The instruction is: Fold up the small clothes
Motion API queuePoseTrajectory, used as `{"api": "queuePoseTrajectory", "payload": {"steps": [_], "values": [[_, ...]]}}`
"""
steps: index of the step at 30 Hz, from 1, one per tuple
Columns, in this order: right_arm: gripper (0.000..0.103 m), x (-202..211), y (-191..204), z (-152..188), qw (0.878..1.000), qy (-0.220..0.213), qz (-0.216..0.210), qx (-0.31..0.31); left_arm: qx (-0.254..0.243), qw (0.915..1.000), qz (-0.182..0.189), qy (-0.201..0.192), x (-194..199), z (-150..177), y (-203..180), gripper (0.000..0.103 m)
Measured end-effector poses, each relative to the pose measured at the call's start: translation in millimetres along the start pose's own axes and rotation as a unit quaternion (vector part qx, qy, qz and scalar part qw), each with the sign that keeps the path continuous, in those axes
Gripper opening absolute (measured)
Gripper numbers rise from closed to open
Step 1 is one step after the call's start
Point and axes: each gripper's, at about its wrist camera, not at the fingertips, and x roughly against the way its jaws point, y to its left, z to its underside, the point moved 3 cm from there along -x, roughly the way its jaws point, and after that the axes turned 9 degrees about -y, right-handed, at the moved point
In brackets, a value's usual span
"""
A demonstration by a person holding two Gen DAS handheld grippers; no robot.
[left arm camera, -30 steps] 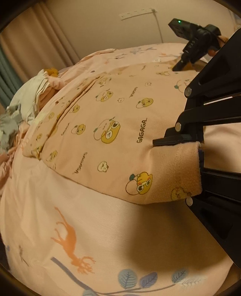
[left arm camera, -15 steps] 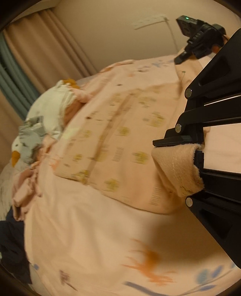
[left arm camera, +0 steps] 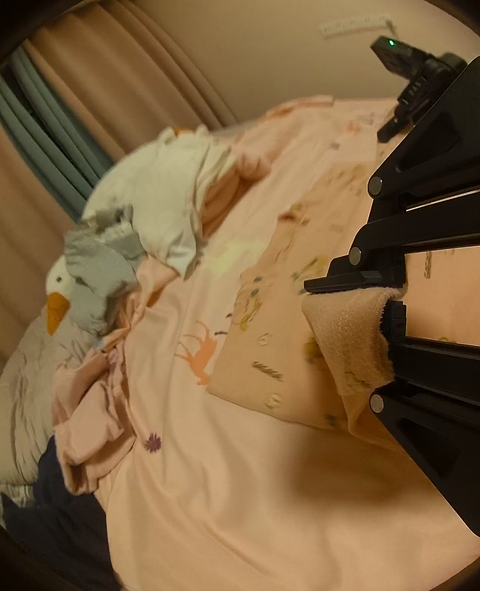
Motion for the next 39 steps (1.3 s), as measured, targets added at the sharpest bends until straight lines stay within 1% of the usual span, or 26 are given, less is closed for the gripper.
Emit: {"api": "queuePoseTrajectory", "payload": {"steps": [1,3,5,6,8,10,11,12,13,15,16,17,18,19,21,22,23,25,27,29,31,33,34,36,38,39], "values": [[0.004,-10.5,-2.0,-3.2,1.000,0.007,0.004,0.000,0.005,0.9999,-0.009,0.013,-17.7,-0.1,4.8,0.003],[0.004,-37.2,-10.8,-8.1,0.999,0.026,0.021,0.001,0.017,0.9992,-0.022,0.028,-35.9,0.0,16.3,0.003],[0.004,-56.8,-18.7,-7.0,0.998,0.043,0.036,0.002,0.031,0.9987,-0.022,0.033,-48.1,2.8,26.7,0.003],[0.003,-63.4,-21.8,-6.4,0.998,0.045,0.035,0.000,0.033,0.9987,-0.021,0.032,-51.2,4.1,30.4,0.003],[0.003,-67.8,-24.5,-4.8,0.999,0.039,0.029,0.002,0.015,0.9993,-0.022,0.027,-53.3,5.5,30.9,0.003],[0.001,-69.4,-26.1,-5.3,0.999,0.034,0.026,0.006,-0.008,0.9992,-0.031,0.024,-54.8,5.7,27.8,0.003],[0.001,-70.9,-26.8,-7.3,0.999,0.035,0.026,0.005,-0.012,0.9991,-0.034,0.023,-57.4,4.2,27.1,0.003],[0.001,-71.7,-28.0,-10.0,0.999,0.038,0.023,0.001,-0.009,0.9990,-0.036,0.024,-57.1,2.8,26.3,0.003],[0.005,-72.1,-29.2,-12.0,0.999,0.042,0.020,-0.006,-0.004,0.9990,-0.037,0.025,-57.1,1.0,25.4,0.003],[0.008,-72.2,-29.9,-17.7,0.998,0.057,0.005,-0.028,0.003,0.9988,-0.034,0.036,-54.2,-4.8,23.0,0.003],[0.018,-68.6,-29.8,-20.7,0.997,0.064,-0.002,-0.037,0.006,0.9985,-0.030,0.046,-48.2,-9.7,20.5,0.003],[0.036,-62.4,-29.1,-24.4,0.997,0.066,-0.010,-0.040,0.006,0.9984,-0.029,0.048,-45.2,-12.8,18.3,0.003],[0.044,-58.9,-27.1,-26.0,0.997,0.064,-0.012,-0.037,0.001,0.9985,-0.032,0.045,-36.8,-17.7,15.5,0.003],[0.052,-45.8,-24.1,-32.2,0.998,0.050,-0.003,-0.022,-0.011,0.9990,-0.033,0.029,-23.4,-25.1,11.3,0.003],[0.052,-26.4,-19.5,-41.0,1.000,0.021,0.013,0.003,-0.038,0.9981,-0.048,-0.007,-1.9,-36.0,4.2,0.003],[0.052,-10.4,-15.2,-47.8,1.000,-0.003,0.015,0.021,-0.067,0.9950,-0.066,-0.031,13.2,-41.5,-2.7,0.003],[0.052,1.1,-11.9,-51.7,0.999,-0.016,0.018,0.030,-0.093,0.9913,-0.079,-0.048,23.7,-43.2,-8.5,0.003],[0.052,18.4,-7.6,-56.7,0.998,-0.031,0.022,0.048,-0.138,0.9837,-0.094,-0.067,38.9,-41.9,-18.8,0.003],[0.052,31.6,0.4,-57.2,0.997,-0.039,0.019,0.067,-0.164,0.9797,-0.093,-0.068,49.7,-36.3,-26.1,0.003],[0.052,43.9,8.4,-51.9,0.995,-0.039,0.020,0.094,-0.167,0.9809,-0.077,-0.064,58.1,-27.4,-31.0,0.003],[0.052,47.8,15.1,-46.1,0.992,-0.040,0.027,0.114,-0.164,0.9820,-0.072,-0.061,60.9,-18.9,-34.3,0.003],[0.050,47.8,21.1,-35.0,0.989,-0.032,0.029,0.139,-0.171,0.9808,-0.074,-0.057,60.1,-10.7,-36.0,0.003],[0.049,46.6,23.1,-29.4,0.988,-0.025,0.028,0.148,-0.188,0.9779,-0.078,-0.050,57.7,-3.0,-38.3,0.003],[0.041,43.9,24.2,-17.2,0.987,-0.014,0.031,0.158,-0.208,0.9742,-0.079,-0.039,54.7,9.0,-39.9,0.003],[0.019,35.8,23.0,-2.0,0.985,0.001,0.031,0.170,-0.217,0.9730,-0.073,-0.023,47.0,25.1,-37.8,0.003],[0.014,28.6,20.8,4.9,0.984,0.011,0.033,0.173,-0.218,0.9734,-0.070,-0.016,43.4,30.6,-36.2,0.003]]}}
